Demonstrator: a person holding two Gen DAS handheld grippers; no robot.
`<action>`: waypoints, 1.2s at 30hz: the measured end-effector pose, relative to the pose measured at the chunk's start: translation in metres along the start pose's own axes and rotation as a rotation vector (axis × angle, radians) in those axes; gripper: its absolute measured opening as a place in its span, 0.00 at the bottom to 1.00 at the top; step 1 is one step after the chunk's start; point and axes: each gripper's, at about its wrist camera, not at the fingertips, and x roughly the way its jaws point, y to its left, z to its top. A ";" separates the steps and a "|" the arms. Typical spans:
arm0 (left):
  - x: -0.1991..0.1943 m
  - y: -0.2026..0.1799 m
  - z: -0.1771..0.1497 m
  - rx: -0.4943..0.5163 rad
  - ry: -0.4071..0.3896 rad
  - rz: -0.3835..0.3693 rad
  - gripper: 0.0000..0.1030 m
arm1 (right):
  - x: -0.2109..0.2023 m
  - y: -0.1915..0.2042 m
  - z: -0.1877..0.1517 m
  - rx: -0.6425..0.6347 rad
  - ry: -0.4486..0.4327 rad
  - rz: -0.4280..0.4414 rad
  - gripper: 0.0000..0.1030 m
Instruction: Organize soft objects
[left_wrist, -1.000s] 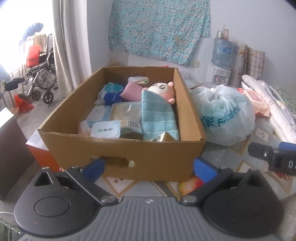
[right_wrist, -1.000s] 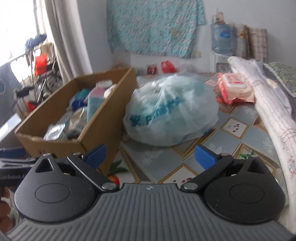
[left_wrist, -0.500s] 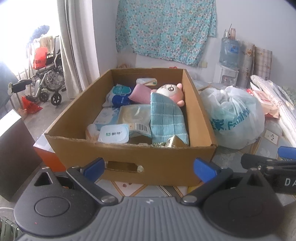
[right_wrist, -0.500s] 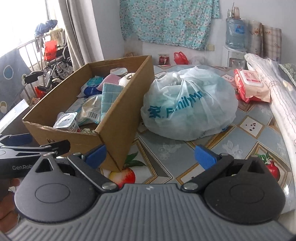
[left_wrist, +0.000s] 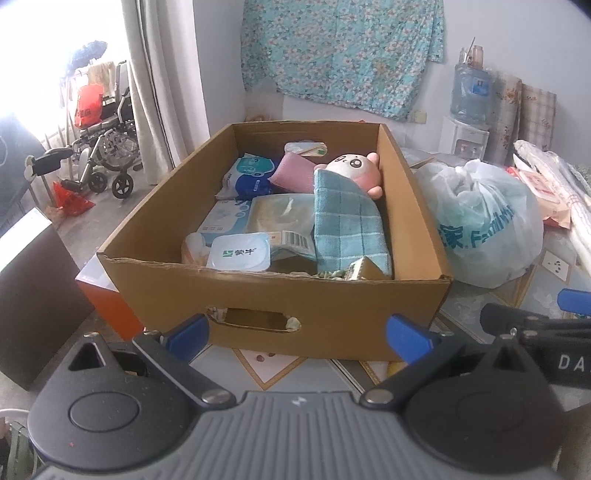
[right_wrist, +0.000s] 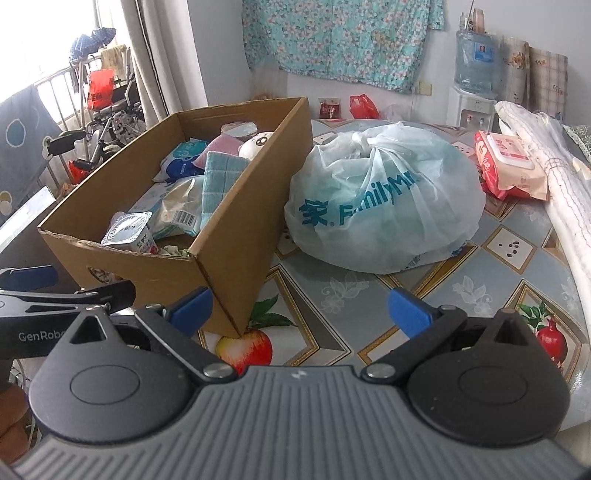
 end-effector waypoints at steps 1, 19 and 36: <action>0.000 0.001 0.000 0.000 0.001 0.002 1.00 | 0.001 0.001 0.000 0.000 0.001 0.000 0.99; 0.007 0.003 0.002 -0.003 0.021 0.028 1.00 | 0.012 0.003 0.002 0.007 0.031 -0.003 0.99; 0.010 0.000 0.002 0.010 0.041 0.016 0.99 | 0.013 -0.002 0.001 0.014 0.049 -0.010 0.99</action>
